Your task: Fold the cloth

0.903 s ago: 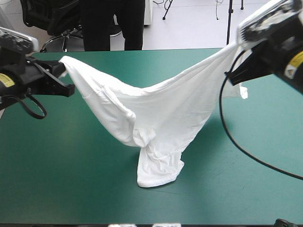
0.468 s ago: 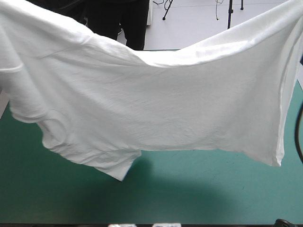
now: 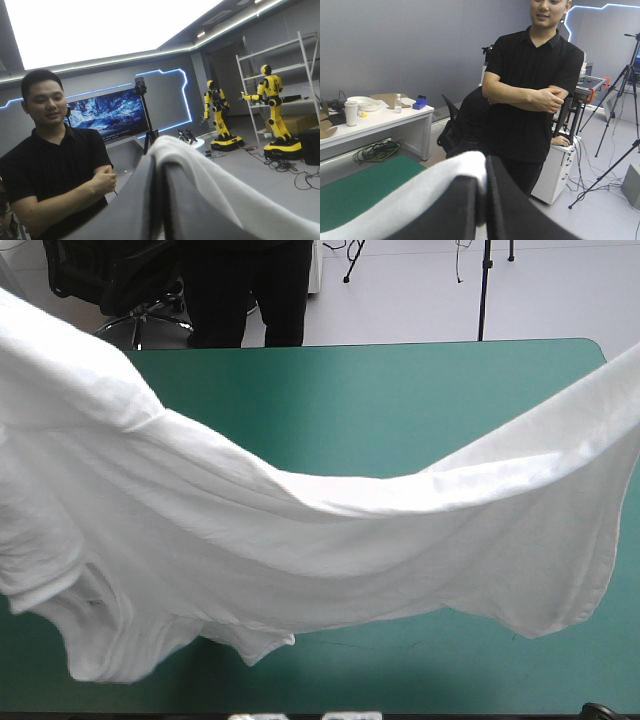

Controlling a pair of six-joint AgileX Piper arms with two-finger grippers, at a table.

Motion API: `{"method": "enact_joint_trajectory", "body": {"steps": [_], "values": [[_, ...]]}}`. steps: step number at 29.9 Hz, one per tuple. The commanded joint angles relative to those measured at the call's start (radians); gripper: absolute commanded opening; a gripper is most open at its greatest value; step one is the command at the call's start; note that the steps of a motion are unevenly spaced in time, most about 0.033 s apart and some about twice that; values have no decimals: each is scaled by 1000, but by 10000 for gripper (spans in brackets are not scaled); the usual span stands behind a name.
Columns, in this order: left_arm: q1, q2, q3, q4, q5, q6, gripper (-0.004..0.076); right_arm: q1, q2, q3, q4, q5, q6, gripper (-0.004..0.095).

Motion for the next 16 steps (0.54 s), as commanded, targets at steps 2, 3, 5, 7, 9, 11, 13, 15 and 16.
{"method": "enact_joint_trajectory", "body": {"steps": [2,3,5,7,9,11,13,15,16], "values": [[-4,0,21,-9,7,-4,-9,-5,0,50,6,-2,35,-17],[-4,-3,42,-4,28,-11,-9,-5,-2,71,4,-2,37,-17],[-4,-8,96,-2,60,-16,-9,-5,-5,127,-2,-2,55,-17],[-4,-9,154,3,86,-21,-9,-5,-5,197,-4,-2,87,-17],[-4,-9,224,7,101,-24,-9,-5,-7,269,-9,-2,89,-17],[-4,-8,298,16,104,-24,-9,-5,-7,351,-27,-2,110,-17],[-4,-3,360,45,100,-28,-9,-5,-7,431,-68,-2,145,-17],[-2,7,416,74,91,-32,-9,-5,-5,516,-125,-4,178,-17],[-2,20,447,100,78,-37,-9,-5,1,572,-176,-7,200,-17]]}}
